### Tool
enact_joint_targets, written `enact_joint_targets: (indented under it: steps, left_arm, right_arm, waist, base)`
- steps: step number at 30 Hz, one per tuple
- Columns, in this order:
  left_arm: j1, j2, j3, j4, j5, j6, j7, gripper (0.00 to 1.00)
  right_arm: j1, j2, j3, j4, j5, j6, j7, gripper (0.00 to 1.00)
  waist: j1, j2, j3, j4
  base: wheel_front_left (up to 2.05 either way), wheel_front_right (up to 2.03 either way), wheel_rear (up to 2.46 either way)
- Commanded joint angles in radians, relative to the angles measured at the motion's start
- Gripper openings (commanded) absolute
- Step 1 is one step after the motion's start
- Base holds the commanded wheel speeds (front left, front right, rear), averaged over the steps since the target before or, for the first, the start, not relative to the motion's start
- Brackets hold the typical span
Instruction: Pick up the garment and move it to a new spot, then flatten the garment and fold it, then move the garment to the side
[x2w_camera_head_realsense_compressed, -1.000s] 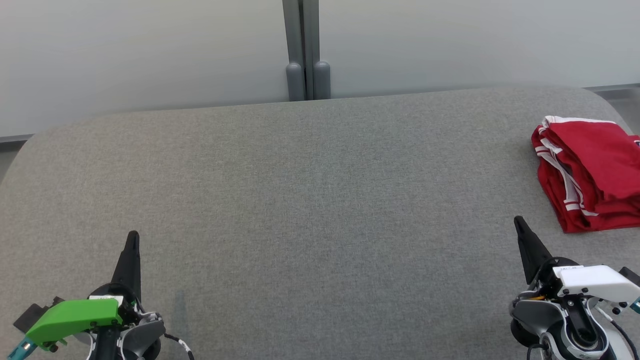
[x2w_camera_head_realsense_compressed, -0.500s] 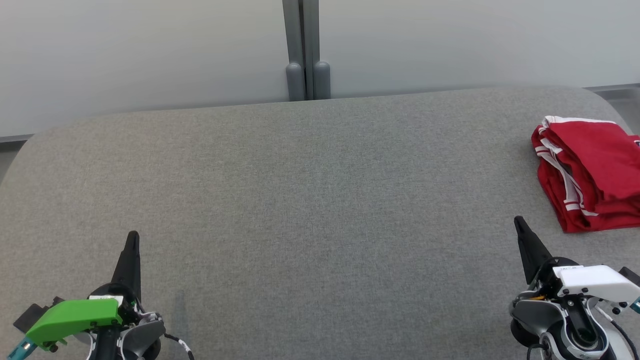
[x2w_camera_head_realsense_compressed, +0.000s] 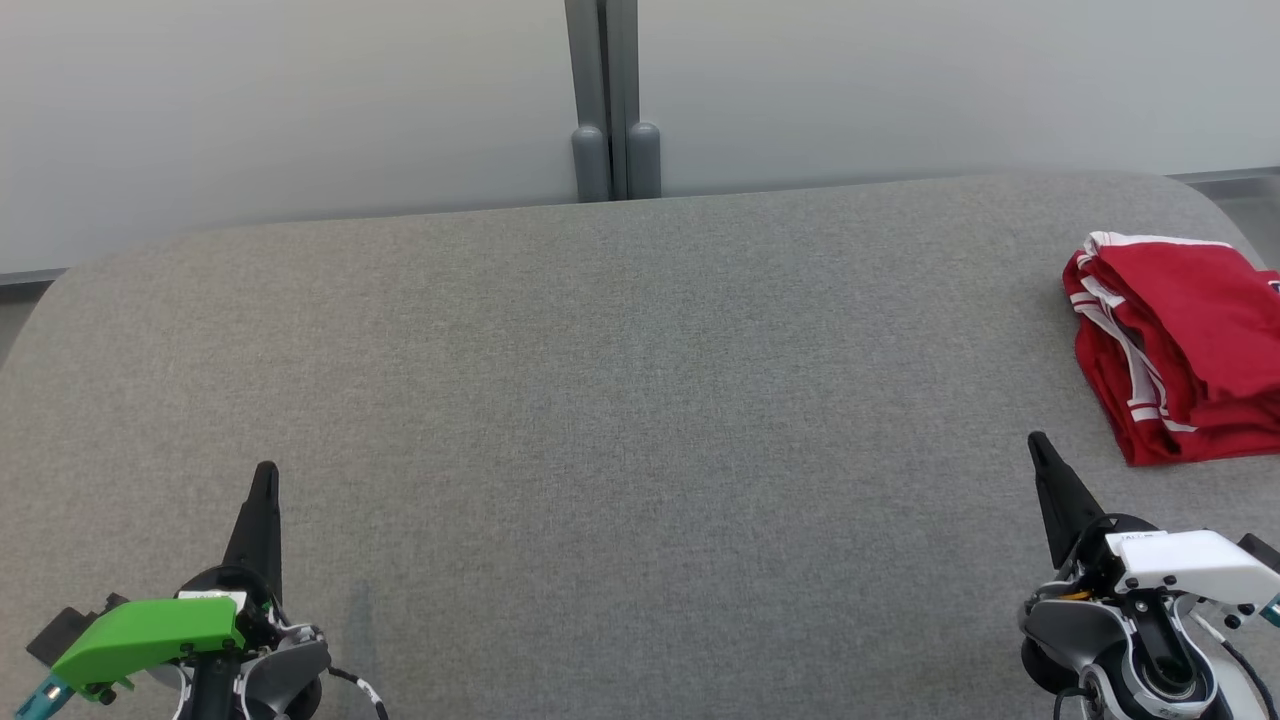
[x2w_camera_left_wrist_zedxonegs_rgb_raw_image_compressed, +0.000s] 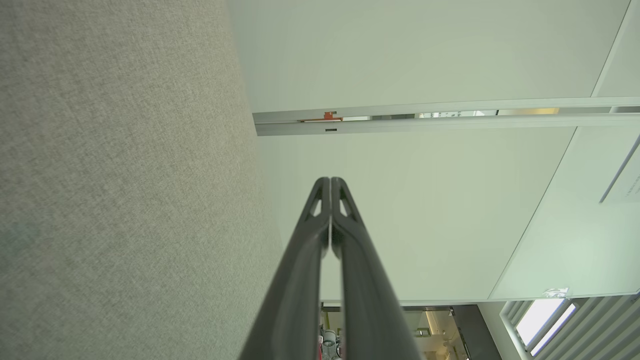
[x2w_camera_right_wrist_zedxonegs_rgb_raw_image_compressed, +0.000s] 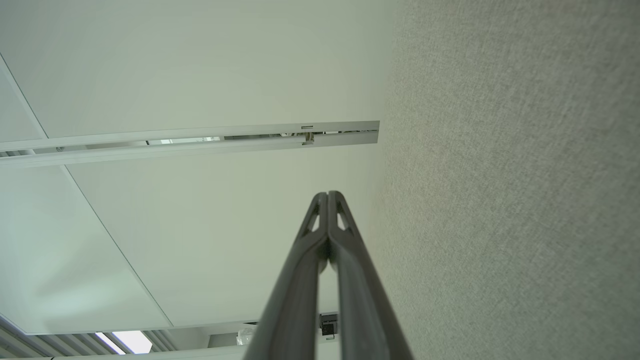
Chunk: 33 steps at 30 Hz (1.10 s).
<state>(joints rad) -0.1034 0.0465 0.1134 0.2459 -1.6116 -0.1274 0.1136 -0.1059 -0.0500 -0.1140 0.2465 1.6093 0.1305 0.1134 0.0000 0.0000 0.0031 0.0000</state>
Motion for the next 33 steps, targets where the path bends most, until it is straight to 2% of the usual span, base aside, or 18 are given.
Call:
enact_joint_targets:
  steps: [1, 33]
  left_arm:
    - [-0.011, 0.007, 0.003, -0.002, -0.003, -0.007, 0.004, 0.0]
    - [-0.011, 0.007, 0.003, -0.002, -0.003, -0.007, 0.004, 0.0]
  right_arm:
    - [-0.005, 0.0, -0.002, -0.005, 0.007, 0.0, 0.004, 0.0]
    - [-0.005, 0.0, -0.002, -0.005, 0.007, 0.0, 0.004, 0.0]
  waist:
    - [0.0, 0.0, 0.0, 0.0]
    - [0.0, 0.0, 0.0, 0.0]
  base:
    - [0.0, 0.0, 0.0]
    - [0.0, 0.0, 0.0]
